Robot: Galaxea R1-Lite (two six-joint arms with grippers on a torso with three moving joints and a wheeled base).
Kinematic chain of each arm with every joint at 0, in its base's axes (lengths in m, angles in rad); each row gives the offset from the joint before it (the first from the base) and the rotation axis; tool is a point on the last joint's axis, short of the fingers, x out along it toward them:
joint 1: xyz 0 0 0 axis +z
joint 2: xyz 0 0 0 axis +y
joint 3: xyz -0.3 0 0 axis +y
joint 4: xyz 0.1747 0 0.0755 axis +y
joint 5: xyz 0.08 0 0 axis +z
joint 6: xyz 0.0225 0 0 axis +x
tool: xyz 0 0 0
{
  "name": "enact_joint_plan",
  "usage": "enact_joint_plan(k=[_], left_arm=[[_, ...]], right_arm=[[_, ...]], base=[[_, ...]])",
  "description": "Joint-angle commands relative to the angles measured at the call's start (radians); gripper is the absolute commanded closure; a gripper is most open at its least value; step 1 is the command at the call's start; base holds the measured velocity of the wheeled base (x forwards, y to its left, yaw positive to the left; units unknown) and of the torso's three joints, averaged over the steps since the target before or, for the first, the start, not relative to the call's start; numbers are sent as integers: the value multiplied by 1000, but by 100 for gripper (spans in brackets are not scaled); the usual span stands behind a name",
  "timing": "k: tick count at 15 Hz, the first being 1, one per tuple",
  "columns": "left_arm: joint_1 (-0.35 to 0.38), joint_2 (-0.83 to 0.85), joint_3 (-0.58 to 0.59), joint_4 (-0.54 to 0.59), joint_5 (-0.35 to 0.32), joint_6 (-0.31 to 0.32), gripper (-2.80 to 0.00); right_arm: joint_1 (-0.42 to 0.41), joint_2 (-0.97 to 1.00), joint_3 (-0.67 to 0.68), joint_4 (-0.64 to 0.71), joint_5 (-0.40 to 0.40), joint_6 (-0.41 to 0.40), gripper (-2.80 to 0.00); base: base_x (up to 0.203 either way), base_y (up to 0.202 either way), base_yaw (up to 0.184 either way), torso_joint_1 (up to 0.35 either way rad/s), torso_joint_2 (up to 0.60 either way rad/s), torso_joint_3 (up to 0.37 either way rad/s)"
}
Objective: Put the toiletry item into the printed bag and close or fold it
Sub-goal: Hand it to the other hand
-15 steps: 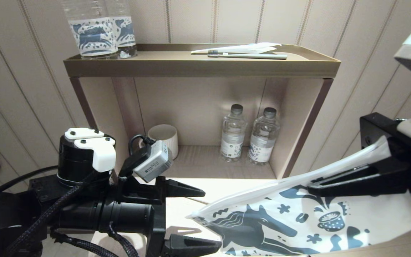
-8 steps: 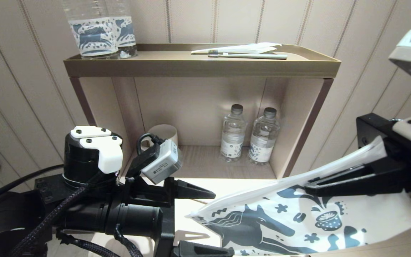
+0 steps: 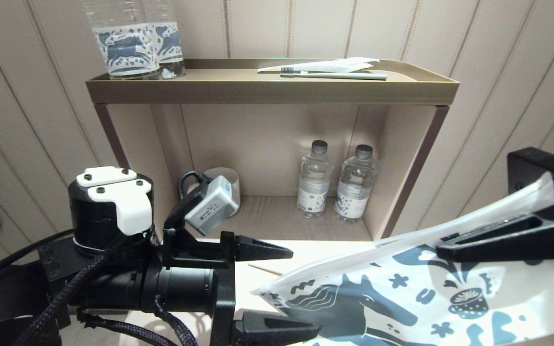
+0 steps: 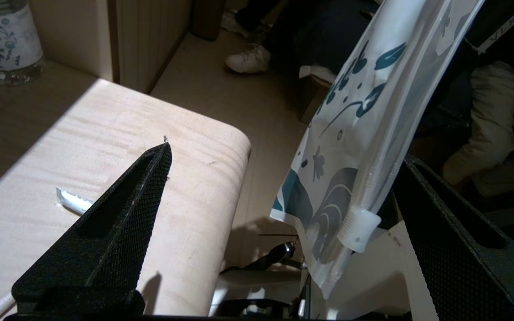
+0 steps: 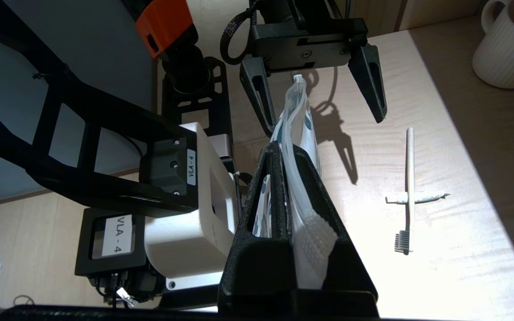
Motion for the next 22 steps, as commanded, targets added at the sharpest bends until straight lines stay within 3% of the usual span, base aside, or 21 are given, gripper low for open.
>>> enact_joint_plan(k=[1, 4, 7, 12, 22], left_arm=[[0, 14, 14, -44, -2, -17, -280], [0, 19, 32, -66, -3, -20, -280], [0, 26, 76, -157, -2, -21, -280], [0, 30, 63, -177, -3, -55, -280], [-3, 32, 35, -176, -9, -87, -280]], right_arm=[[-2, -17, -1, 3, 5, 5, 0], [-15, -25, 14, -39, 5, 22, 0], [-36, -45, 52, -109, 12, 66, 0], [-38, -47, 133, -292, 35, 202, 0], [-38, -38, 163, -323, 64, 212, 0]], base=[[0, 0, 0, 0, 0, 0], [0, 0, 0, 0, 0, 0], [0, 0, 0, 0, 0, 0], [0, 0, 0, 0, 0, 0], [0, 0, 0, 0, 0, 0]])
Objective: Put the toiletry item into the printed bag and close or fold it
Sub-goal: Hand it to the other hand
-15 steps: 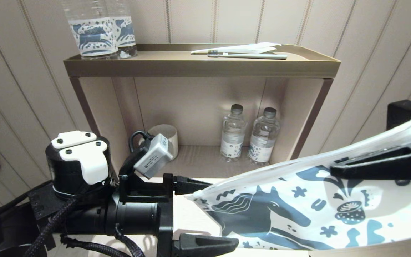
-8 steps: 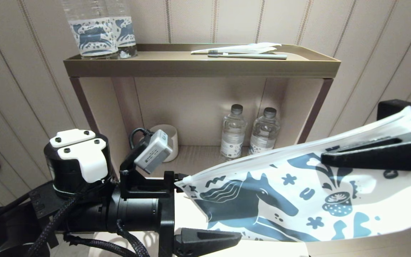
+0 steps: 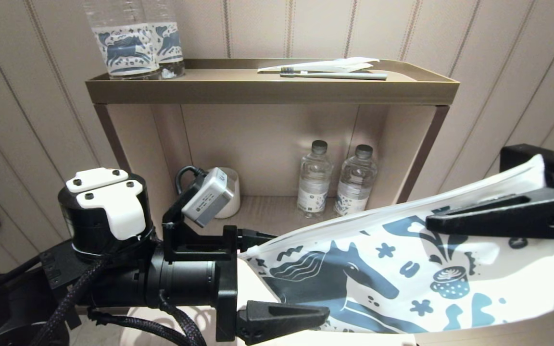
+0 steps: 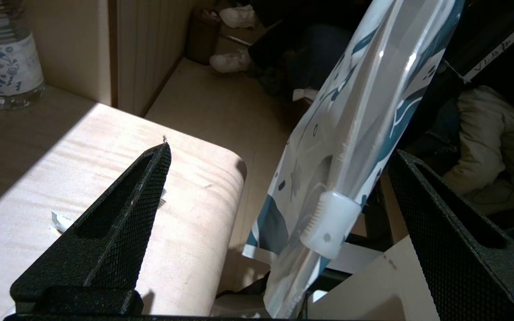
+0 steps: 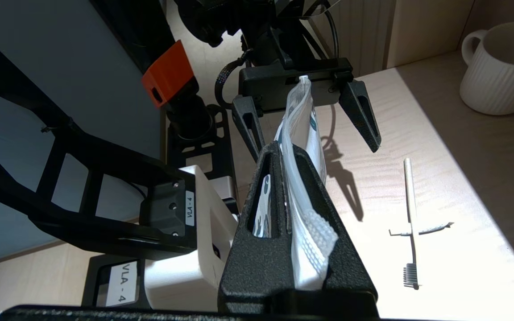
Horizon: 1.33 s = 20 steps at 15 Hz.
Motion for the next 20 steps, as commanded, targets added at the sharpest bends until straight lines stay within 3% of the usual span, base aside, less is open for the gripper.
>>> enact_joint_plan(k=[1, 20], left_arm=[[-2, 2, 2, -5, -5, -2, -280], [-12, 1, -8, -5, -6, -26, -280]], right_arm=[[1, 2, -4, -3, 4, -1, 0], [-1, 3, -15, -8, 5, 0, 0]], base=[[0, 0, 0, 0, 0, 0], [0, 0, 0, 0, 0, 0]])
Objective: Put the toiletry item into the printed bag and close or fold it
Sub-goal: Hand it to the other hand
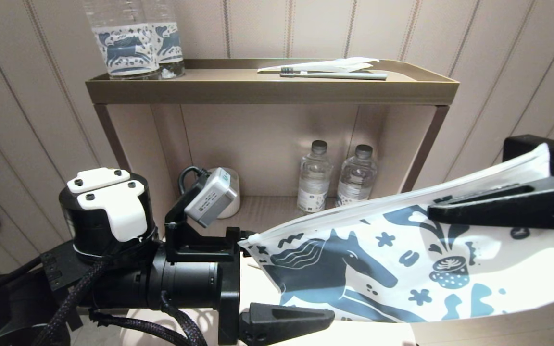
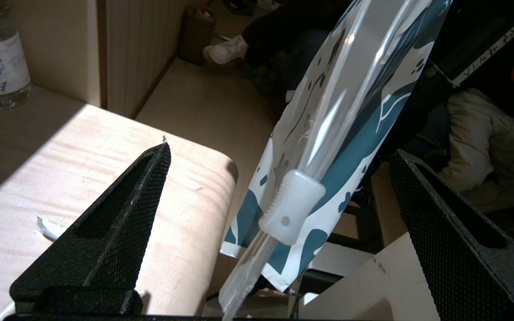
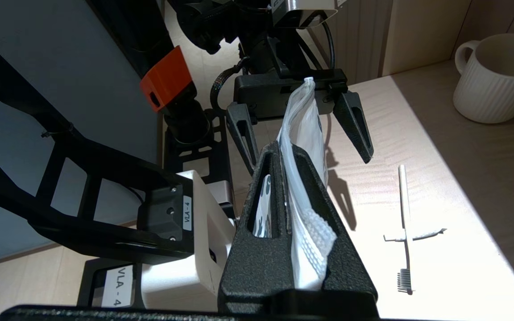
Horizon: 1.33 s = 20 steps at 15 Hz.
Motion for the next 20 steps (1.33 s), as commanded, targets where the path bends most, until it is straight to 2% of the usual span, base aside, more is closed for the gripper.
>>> enact_joint_plan(k=[1, 3, 4, 5, 19, 20], left_arm=[[-1, 0, -1, -5, -4, -2, -280], [-5, 0, -6, -5, -3, -4, -280], [-11, 0, -10, -5, 3, -9, -58], [-17, 0, -14, -5, 7, -19, 0], [-17, 9, -8, -3, 0, -17, 0], [-17, 8, -6, -3, 0, -17, 0]], right_arm=[[0, 2, -1, 1, 5, -2, 0], [4, 5, 3, 1, 5, -2, 0], [5, 5, 2, 0, 5, -2, 0], [7, 7, 2, 0, 5, -2, 0], [-3, 18, 14, 0, -1, -8, 0], [-3, 15, 22, -1, -4, -12, -280]], base=[[0, 0, 0, 0, 0, 0], [0, 0, 0, 0, 0, 0], [0, 0, 0, 0, 0, 0], [0, 0, 0, 0, 0, 0], [0, 0, 0, 0, 0, 0], [0, 0, 0, 0, 0, 0]])
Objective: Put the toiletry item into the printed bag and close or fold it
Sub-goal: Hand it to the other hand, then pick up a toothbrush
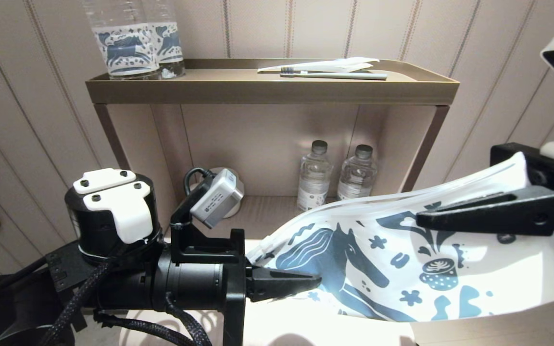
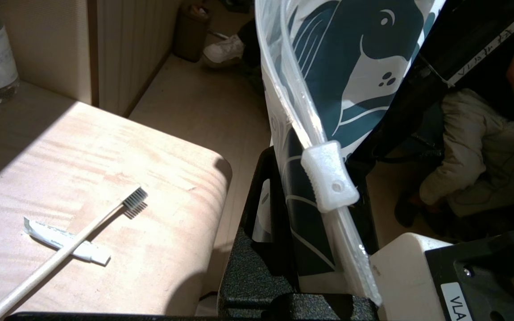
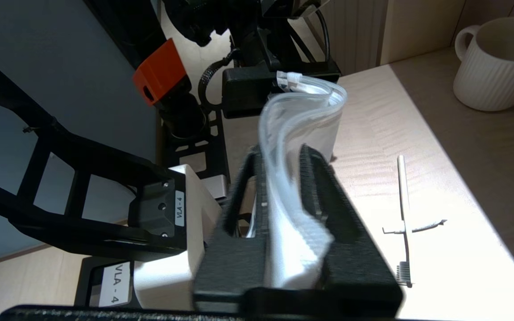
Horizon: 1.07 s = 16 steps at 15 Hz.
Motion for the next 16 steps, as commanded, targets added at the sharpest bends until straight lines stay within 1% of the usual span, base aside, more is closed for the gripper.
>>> enact_joint_plan(k=[1, 5, 7, 9, 10, 11, 12, 13, 14, 15, 16], left_arm=[[0, -1, 1, -5, -4, 0, 0], [0, 0, 8, -5, 1, 2, 0], [0, 2, 18, -5, 5, 6, 0], [1, 0, 24, -5, 6, 7, 0], [1, 2, 24, -5, 7, 22, 0], [3, 3, 26, -5, 10, 40, 0], [4, 0, 33, -3, 22, 78, 0], [4, -2, 39, 0, 45, 106, 0], [4, -2, 45, 3, 94, 164, 0], [3, -2, 55, 5, 128, 196, 0], [3, -7, 64, 5, 147, 216, 0]], right_arm=[[0, -3, 12, 1, 5, -3, -280], [-11, -12, 12, 1, 5, -12, -280], [-69, -24, 12, 1, 11, -13, -280], [-98, -47, 10, 1, 13, -12, -280], [-104, -54, 7, 1, 13, -11, -280], [-112, -64, 4, 1, 13, -9, -280], [-116, -73, 2, 3, 9, -8, -280], [-125, -77, 2, 4, 9, -7, -280], [-145, -82, 2, 8, 11, -7, -280], [-150, -86, 2, 12, 10, -3, -280], [-156, -86, 5, 16, 5, -1, -280]], base=[[0, 0, 0, 0, 0, 0], [0, 0, 0, 0, 0, 0], [0, 0, 0, 0, 0, 0], [0, 0, 0, 0, 0, 0], [0, 0, 0, 0, 0, 0], [0, 0, 0, 0, 0, 0], [0, 0, 0, 0, 0, 0], [0, 0, 0, 0, 0, 0], [0, 0, 0, 0, 0, 0], [0, 0, 0, 0, 0, 0], [0, 0, 0, 0, 0, 0]])
